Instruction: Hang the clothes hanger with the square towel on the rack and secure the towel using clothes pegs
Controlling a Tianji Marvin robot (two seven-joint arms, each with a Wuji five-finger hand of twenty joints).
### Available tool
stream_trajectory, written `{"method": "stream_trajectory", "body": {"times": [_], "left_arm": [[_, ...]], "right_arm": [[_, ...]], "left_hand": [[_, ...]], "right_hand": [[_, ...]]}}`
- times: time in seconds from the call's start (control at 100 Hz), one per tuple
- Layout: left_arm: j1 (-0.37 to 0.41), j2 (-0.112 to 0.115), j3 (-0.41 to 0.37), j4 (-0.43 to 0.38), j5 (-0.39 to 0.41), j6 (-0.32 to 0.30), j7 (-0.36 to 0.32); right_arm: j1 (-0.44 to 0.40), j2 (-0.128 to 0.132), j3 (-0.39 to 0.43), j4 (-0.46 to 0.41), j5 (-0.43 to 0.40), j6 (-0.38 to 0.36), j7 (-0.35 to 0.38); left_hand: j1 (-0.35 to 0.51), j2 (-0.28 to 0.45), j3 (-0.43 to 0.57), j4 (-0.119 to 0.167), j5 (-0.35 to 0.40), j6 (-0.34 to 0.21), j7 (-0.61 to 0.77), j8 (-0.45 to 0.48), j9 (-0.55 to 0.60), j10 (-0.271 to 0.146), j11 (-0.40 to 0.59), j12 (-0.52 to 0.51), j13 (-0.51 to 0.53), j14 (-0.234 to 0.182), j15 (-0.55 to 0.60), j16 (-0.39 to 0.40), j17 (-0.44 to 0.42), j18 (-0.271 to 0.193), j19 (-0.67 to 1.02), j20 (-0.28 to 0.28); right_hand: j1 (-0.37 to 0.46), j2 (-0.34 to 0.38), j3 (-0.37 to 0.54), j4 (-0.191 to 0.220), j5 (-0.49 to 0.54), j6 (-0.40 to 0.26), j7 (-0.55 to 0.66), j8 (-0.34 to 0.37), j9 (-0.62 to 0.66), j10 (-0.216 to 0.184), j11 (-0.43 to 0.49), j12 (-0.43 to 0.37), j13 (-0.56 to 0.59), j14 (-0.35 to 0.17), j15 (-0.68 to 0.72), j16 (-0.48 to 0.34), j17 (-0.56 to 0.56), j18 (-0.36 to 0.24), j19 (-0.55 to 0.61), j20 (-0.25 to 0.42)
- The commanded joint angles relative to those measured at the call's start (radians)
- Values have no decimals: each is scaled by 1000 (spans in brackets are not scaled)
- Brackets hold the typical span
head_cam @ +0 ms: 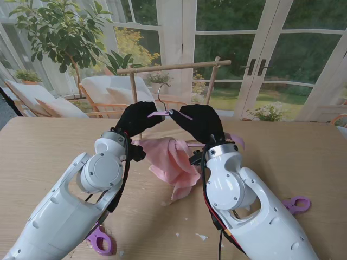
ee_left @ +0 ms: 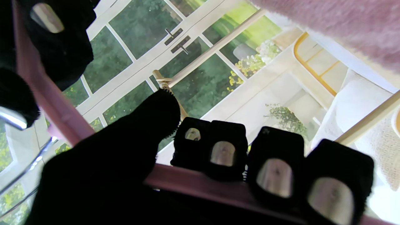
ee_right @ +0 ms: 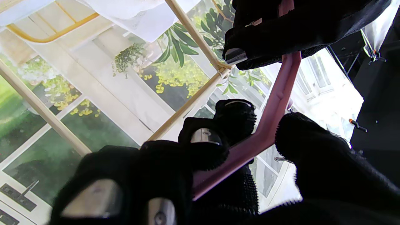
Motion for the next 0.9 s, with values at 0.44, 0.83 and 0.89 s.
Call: {"method": "stream_trajectory", "body": {"times": [0.44,0.83,0.89], "left_arm": [[-7,-13,-13,-27,-40,91,-5],[0,-7,-18,-27,-21,64,-12],[-2,-4,-17,-25,-13,63,-17]], "right_arm": [[-22,8,27,-19,-11,-44,50],[-16,13,33,-21,-96,-31,25],[-15,12,34,-18,-98,-32,20]], "left_hand": [[-95,163,-34,27,78,-41,28,121,113,-105,87,27,100,-80,238,-81,85,-181,331,211],[-116,164,-33,28,110,-43,28,146,136,-110,92,35,100,-78,247,-83,83,-169,331,227],[-119,168,-32,28,110,-43,28,146,136,-110,91,36,100,-78,248,-84,82,-167,331,229]], "right_hand": [[-113,15,-96,47,-372,166,-390,-297,-433,187,-339,-314,-462,303,-560,-430,-572,224,-250,514],[-105,-5,-126,40,-576,216,-719,-569,-675,213,-759,-688,-822,251,-1235,-710,-988,291,-981,369],[-103,-6,-128,40,-590,218,-727,-586,-695,213,-783,-703,-847,236,-1284,-743,-1007,280,-1055,344]]}}
